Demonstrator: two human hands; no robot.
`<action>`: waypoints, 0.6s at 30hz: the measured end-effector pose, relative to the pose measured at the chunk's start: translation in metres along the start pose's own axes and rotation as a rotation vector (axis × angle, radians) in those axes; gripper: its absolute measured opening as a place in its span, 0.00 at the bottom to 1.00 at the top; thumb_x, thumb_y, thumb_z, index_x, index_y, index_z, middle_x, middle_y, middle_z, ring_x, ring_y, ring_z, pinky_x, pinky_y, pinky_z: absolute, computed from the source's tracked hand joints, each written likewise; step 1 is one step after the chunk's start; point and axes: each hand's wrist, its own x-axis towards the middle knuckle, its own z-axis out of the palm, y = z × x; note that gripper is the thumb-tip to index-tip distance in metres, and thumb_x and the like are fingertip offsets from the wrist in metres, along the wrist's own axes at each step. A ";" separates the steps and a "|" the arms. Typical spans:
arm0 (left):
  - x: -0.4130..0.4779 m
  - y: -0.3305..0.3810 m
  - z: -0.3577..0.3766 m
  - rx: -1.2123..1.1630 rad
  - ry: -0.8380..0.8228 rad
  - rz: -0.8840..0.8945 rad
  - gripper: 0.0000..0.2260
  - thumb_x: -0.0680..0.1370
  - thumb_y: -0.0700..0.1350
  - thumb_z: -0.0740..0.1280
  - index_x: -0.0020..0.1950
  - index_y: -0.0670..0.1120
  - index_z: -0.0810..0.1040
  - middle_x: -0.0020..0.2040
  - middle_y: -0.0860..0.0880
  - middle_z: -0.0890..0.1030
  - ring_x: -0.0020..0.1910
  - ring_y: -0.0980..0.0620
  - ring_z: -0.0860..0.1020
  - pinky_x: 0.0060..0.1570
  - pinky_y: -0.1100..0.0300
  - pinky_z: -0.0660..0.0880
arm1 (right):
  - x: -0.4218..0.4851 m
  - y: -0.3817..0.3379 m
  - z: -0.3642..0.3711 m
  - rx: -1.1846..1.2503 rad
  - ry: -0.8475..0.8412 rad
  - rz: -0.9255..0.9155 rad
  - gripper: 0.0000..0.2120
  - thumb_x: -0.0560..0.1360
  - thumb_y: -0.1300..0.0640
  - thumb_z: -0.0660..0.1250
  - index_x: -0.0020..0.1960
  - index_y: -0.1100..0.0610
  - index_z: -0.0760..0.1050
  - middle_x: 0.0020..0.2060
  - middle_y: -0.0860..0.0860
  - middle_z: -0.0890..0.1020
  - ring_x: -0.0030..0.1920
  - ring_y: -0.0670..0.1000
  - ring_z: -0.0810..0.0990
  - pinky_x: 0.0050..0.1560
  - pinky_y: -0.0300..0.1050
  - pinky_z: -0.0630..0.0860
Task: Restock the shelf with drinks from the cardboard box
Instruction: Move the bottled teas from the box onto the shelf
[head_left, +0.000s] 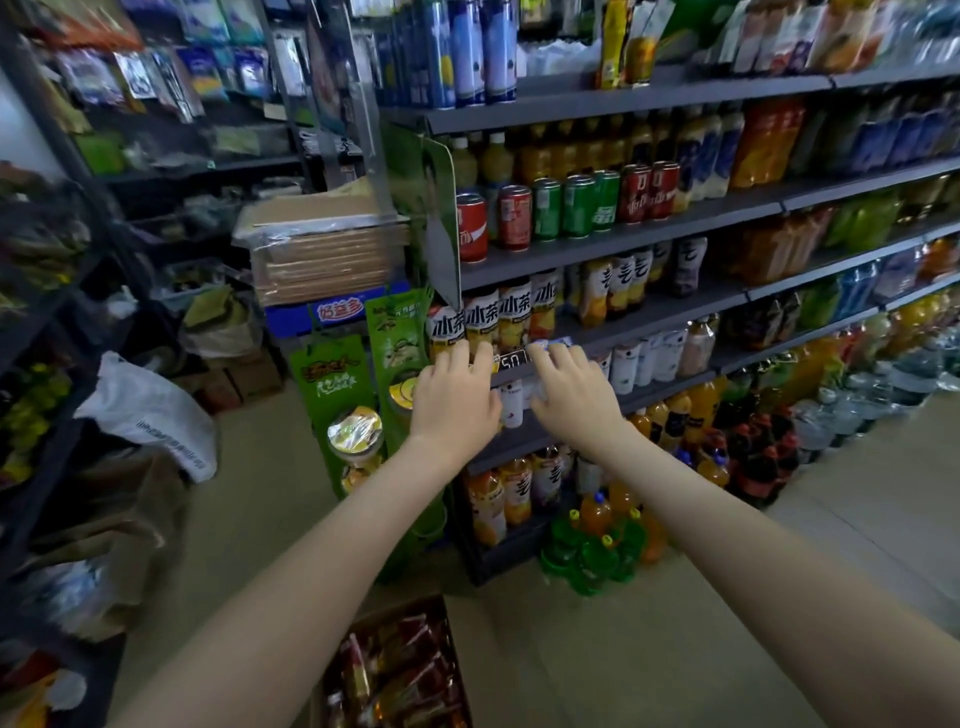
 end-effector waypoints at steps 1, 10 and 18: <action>0.010 0.003 0.010 0.000 -0.009 -0.024 0.24 0.78 0.49 0.62 0.73 0.42 0.64 0.68 0.41 0.70 0.64 0.41 0.71 0.60 0.50 0.70 | 0.010 0.013 0.008 0.012 -0.008 -0.013 0.26 0.71 0.60 0.67 0.68 0.63 0.70 0.57 0.61 0.77 0.57 0.63 0.75 0.46 0.55 0.75; 0.100 0.049 0.113 0.032 -0.094 -0.351 0.24 0.78 0.48 0.62 0.73 0.44 0.63 0.65 0.42 0.72 0.60 0.41 0.74 0.56 0.49 0.73 | 0.100 0.131 0.100 0.135 -0.167 -0.287 0.23 0.76 0.58 0.64 0.69 0.63 0.69 0.58 0.61 0.77 0.58 0.63 0.75 0.48 0.56 0.76; 0.108 0.042 0.132 0.175 -0.223 -0.652 0.25 0.79 0.49 0.59 0.74 0.45 0.59 0.68 0.43 0.68 0.63 0.43 0.70 0.57 0.51 0.69 | 0.155 0.122 0.137 0.329 -0.252 -0.550 0.25 0.75 0.58 0.66 0.70 0.62 0.67 0.61 0.60 0.75 0.62 0.62 0.72 0.58 0.55 0.73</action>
